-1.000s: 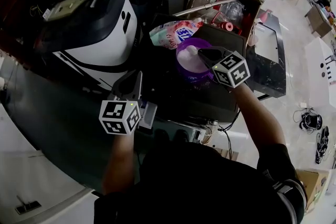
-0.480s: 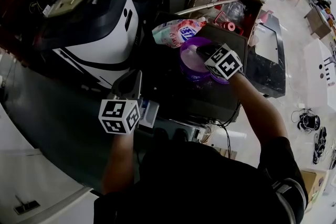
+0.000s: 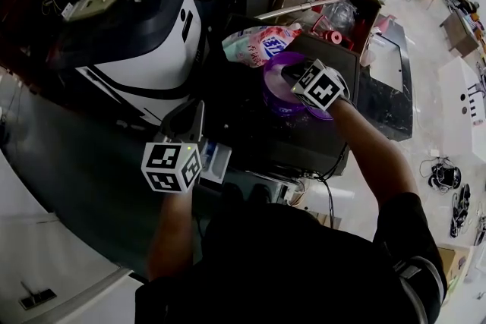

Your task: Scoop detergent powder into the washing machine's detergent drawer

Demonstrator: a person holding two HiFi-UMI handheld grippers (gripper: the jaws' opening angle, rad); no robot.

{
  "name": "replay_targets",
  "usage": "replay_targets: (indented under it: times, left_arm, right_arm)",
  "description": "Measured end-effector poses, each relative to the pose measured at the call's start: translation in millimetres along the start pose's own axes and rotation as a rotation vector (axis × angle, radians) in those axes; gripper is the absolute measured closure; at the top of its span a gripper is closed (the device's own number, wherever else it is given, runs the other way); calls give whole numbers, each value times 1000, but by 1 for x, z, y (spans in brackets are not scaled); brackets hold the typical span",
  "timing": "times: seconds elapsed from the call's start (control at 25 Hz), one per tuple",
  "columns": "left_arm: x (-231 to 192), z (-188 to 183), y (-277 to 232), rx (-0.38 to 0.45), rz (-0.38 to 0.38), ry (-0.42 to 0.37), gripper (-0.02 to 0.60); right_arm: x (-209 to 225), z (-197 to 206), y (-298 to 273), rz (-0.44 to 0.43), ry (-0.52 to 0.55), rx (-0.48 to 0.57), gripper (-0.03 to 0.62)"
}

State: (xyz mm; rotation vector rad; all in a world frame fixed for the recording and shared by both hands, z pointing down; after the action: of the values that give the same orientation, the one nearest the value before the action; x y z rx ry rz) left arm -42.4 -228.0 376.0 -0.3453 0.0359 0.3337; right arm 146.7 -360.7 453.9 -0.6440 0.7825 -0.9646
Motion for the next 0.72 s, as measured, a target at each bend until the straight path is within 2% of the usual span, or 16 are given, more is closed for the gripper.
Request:
replay_targets:
  times: [0.44,0.72]
  left_arm:
    - [-5,-1,1,5,-6,6,574]
    - [-3,-2,-1,8,1,3,574]
  right_arm:
    - [-18,-6,-4,-100,53,-12,576]
    - [-26,-6,0,-157,26,-14,576]
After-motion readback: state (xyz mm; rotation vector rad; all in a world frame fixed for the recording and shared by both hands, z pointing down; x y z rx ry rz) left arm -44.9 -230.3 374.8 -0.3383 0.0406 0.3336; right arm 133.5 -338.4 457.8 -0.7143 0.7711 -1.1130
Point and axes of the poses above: the fingertips, and each gripper's own axes: y backward along the fingers, x to its right, z out of its underside, the point moved 1 cm from there along y, backward along the fingers, and after that the axes turned 3 degrees about -x, right-handed, at the moved point
